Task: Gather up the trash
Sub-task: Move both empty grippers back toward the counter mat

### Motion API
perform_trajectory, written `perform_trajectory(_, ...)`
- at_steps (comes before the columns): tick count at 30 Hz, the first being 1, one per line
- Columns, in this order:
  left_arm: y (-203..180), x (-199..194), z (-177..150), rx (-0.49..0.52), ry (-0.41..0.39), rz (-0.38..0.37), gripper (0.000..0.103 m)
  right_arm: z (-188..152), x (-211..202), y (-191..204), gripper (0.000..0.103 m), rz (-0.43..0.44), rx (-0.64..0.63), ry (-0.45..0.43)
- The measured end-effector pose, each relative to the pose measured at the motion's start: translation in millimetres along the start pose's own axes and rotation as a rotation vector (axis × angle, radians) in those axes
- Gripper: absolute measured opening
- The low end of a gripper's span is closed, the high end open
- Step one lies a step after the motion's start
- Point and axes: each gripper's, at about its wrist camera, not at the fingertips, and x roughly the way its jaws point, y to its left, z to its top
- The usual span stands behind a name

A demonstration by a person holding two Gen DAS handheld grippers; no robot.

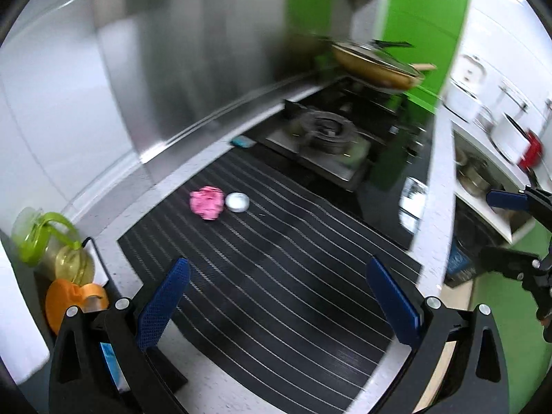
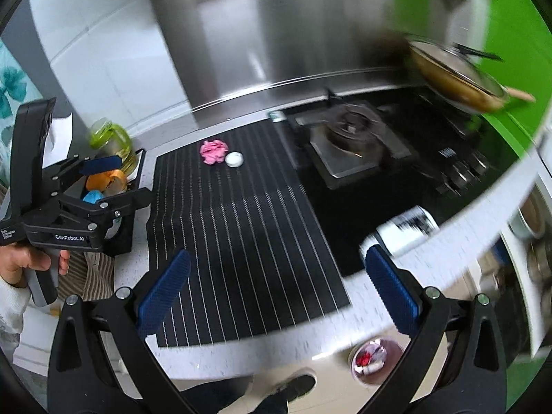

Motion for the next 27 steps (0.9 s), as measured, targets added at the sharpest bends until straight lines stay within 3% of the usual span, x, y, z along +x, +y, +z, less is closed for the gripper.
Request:
perform_trajectory(16, 51.8, 67.2, 4.4, -0.201, 0.042, 0.171, 0.098, 79.9, 166.1, 42.0, 0.099, 0.182, -0.392, 0.14)
perform_trajectory(27, 84.5, 91.4, 3.6, -0.275, 0.058, 0.213, 0.098, 99.3, 245.3, 56.9, 0.099, 0.235, -0.487, 0.192)
